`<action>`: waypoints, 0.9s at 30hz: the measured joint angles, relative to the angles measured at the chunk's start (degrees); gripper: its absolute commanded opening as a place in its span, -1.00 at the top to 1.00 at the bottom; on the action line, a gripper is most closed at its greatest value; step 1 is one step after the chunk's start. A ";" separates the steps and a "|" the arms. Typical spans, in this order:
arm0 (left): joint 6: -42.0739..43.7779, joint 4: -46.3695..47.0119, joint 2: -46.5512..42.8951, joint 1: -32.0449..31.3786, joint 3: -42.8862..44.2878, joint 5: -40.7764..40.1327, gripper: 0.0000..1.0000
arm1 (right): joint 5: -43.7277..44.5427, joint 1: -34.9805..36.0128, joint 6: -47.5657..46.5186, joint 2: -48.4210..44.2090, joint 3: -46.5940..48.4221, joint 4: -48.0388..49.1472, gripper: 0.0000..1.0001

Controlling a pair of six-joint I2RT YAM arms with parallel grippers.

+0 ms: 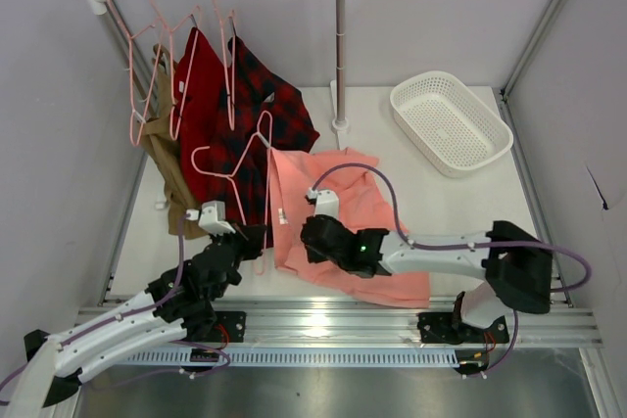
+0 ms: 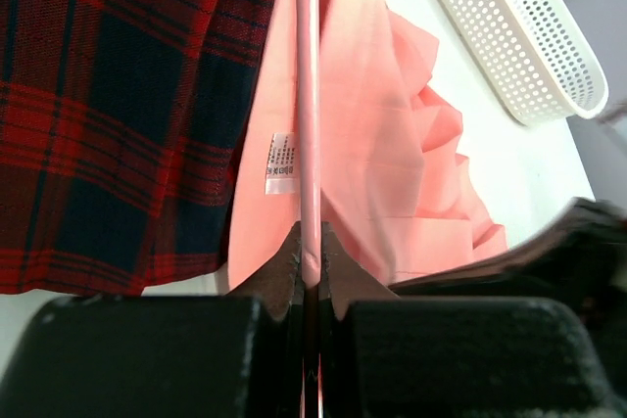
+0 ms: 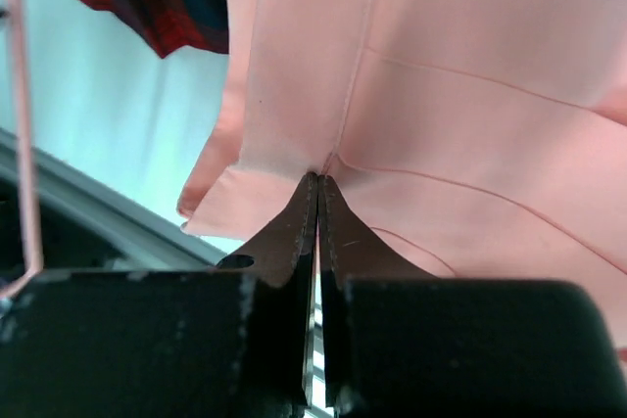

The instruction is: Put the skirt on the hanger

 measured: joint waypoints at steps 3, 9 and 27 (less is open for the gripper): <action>-0.02 0.04 0.72 0.02 0.00 -0.04 1.00 | -0.63 -0.31 0.83 -6.23 -5.35 3.06 1.00; -0.09 1.62 4.42 0.02 0.00 0.22 1.00 | -1.09 -0.70 4.63 -12.70 -15.13 5.11 1.00; -0.39 8.81 11.45 0.02 0.00 3.26 1.00 | -10.73 -6.54 3.04 -8.41 -14.36 1.09 0.63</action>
